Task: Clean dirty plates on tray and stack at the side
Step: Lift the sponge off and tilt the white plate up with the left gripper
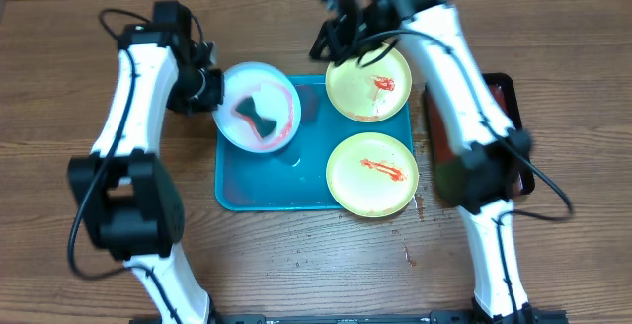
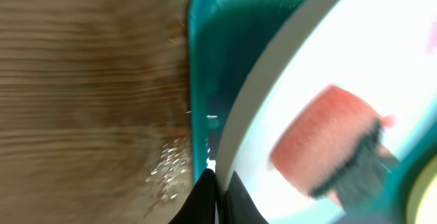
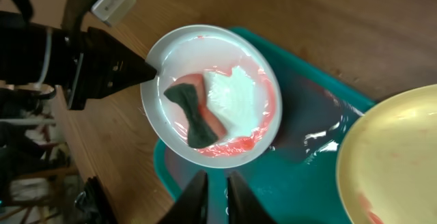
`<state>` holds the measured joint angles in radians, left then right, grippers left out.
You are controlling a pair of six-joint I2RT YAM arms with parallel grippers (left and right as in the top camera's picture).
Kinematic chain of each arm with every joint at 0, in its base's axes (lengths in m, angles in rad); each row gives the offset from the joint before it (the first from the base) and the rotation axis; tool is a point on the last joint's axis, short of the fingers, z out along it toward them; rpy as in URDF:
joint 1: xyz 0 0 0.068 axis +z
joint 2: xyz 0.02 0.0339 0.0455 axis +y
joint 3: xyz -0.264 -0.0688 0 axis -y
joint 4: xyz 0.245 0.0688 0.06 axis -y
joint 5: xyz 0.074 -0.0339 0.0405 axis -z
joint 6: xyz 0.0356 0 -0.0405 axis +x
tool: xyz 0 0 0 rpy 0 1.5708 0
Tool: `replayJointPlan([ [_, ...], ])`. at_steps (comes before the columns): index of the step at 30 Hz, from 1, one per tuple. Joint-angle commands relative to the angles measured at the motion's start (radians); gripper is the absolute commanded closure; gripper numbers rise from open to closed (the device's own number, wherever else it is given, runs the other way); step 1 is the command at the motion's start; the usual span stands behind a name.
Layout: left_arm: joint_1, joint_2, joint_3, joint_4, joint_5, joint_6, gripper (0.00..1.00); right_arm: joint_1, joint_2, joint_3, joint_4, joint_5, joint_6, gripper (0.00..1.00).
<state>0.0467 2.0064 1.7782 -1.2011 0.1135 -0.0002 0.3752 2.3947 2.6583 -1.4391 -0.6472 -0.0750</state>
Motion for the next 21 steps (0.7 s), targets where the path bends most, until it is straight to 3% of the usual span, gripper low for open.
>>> replayJointPlan([
  [1,0.004,-0.085,0.032,-0.011,-0.043,0.016,0.96,-0.003,-0.068,0.027,-0.034,0.042,0.005,0.76],
  [4,0.004,-0.079,0.031,-0.018,-0.043,0.015,0.96,-0.003,-0.067,0.023,-0.076,0.107,0.03,0.66],
  [10,0.004,-0.032,0.03,-0.04,-0.042,-0.023,0.96,0.012,-0.063,0.009,-0.128,0.14,0.032,0.57],
  [21,0.004,0.021,0.03,-0.06,0.111,-0.037,0.96,0.097,-0.063,-0.215,0.01,0.191,0.052,0.56],
])
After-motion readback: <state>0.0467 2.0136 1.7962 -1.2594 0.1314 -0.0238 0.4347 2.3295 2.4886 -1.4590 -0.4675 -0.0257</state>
